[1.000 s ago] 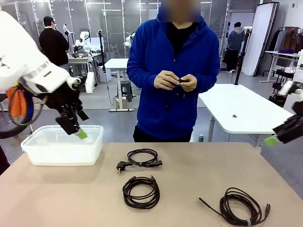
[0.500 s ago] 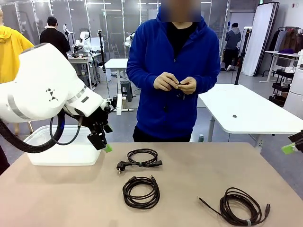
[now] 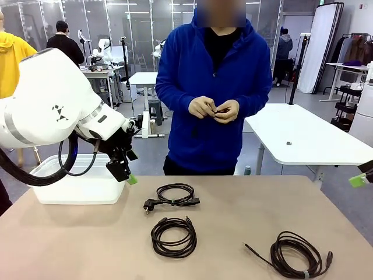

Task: Organize and store the cables.
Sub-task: Place the Power Cable into the Organizing box.

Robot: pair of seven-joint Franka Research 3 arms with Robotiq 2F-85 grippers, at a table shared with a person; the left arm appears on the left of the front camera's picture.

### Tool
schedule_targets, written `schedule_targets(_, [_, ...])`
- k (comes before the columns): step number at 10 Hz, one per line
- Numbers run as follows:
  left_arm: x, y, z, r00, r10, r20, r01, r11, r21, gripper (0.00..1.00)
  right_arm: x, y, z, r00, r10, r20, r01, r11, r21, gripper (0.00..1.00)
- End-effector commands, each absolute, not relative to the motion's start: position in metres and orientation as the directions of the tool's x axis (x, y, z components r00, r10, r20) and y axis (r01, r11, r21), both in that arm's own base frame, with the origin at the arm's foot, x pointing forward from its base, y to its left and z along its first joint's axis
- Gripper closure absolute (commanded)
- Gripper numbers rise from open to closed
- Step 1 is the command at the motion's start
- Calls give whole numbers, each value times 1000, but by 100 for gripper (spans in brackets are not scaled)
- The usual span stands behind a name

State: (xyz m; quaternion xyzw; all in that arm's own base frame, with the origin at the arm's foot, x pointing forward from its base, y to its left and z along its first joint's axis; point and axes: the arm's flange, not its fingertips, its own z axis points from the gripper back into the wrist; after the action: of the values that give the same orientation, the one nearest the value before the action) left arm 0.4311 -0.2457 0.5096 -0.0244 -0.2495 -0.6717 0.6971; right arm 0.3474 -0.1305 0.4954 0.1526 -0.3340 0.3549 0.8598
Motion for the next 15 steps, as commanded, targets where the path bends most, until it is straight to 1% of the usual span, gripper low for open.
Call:
schedule_targets(1, [429, -250, 497, -43, -897, 440, 961, 83, 263, 0, 349, -129, 498, 536, 496, 682, -701, 713, 32, 0])
schedule_targets(3, [443, -272, 480, -75, -903, 423, 952, 62, 301, 0, 349, -129, 498, 536, 496, 682, -701, 713, 32, 0])
schedule_targets(4, [451, -284, 470, -75, -912, 403, 954, 53, 296, 0, 349, -129, 498, 536, 496, 682, -701, 713, 32, 0])
schedule_targets(5, [464, -301, 459, -70, -939, 338, 952, 38, 304, 0, 349, -129, 498, 536, 496, 682, -701, 713, 32, 0])
schedule_targets(6, [476, -315, 455, -71, -949, 307, 947, 33, 321, 0, 349, -129, 498, 536, 496, 682, -701, 713, 32, 0])
schedule_targets(8, [493, -336, 452, -87, -953, 289, 948, 10, 318, 0, 349, -129, 498, 536, 496, 682, -701, 713, 32, 0])
schedule_targets(10, [505, -349, 444, -93, -962, 257, 956, -14, 293, 0, 349, -129, 498, 536, 496, 682, -701, 713, 32, 0])
schedule_targets(13, [513, -353, 441, -82, -966, 245, 962, -13, 273, 0, 349, -129, 498, 536, 496, 682, -701, 713, 32, 0])
schedule_targets(15, [532, -357, 437, -86, -975, 205, 973, -38, 227, 0, 349, -129, 498, 536, 496, 682, -701, 713, 32, 0])
